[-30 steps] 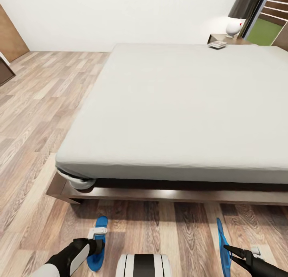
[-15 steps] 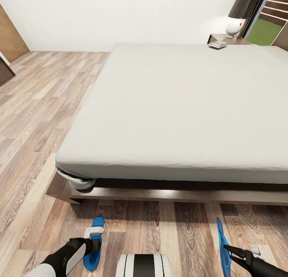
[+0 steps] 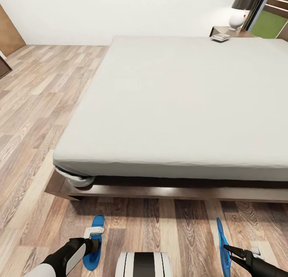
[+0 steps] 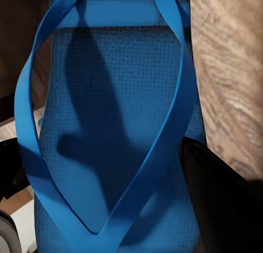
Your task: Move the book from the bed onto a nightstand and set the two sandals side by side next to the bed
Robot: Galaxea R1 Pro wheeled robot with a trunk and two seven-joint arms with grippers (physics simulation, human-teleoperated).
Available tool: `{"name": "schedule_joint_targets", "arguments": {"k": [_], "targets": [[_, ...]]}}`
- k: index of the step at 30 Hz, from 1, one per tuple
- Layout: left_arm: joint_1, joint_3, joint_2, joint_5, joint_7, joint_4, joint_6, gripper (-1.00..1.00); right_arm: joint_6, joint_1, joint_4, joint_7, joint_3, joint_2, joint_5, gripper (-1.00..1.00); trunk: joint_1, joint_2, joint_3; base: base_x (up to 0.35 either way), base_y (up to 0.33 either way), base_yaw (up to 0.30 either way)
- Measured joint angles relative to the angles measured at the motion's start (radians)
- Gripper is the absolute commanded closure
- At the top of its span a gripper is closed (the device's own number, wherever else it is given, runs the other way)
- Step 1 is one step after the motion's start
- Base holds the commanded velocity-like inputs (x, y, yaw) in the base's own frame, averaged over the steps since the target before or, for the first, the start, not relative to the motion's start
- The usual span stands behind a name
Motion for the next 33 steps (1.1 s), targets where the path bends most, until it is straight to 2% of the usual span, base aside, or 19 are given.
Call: {"name": "schedule_joint_targets", "arguments": {"k": [14, 33], "targets": [[0.000, 0.001, 0.000, 0.003, -0.002, 0.000, 0.000, 1.00, -0.001, 0.000, 0.000, 0.000, 0.001, 0.000, 0.000, 1.00, 0.006, -0.003, -0.050, 0.000, 0.000, 0.000], [-0.001, 0.000, 0.001, 0.006, -0.003, 0.000, 0.000, 1.00, 0.000, 0.000, 0.000, 0.000, 0.000, 0.000, 0.000, 1.00, 0.007, -0.004, -0.058, 0.000, 0.000, 0.000]]}}
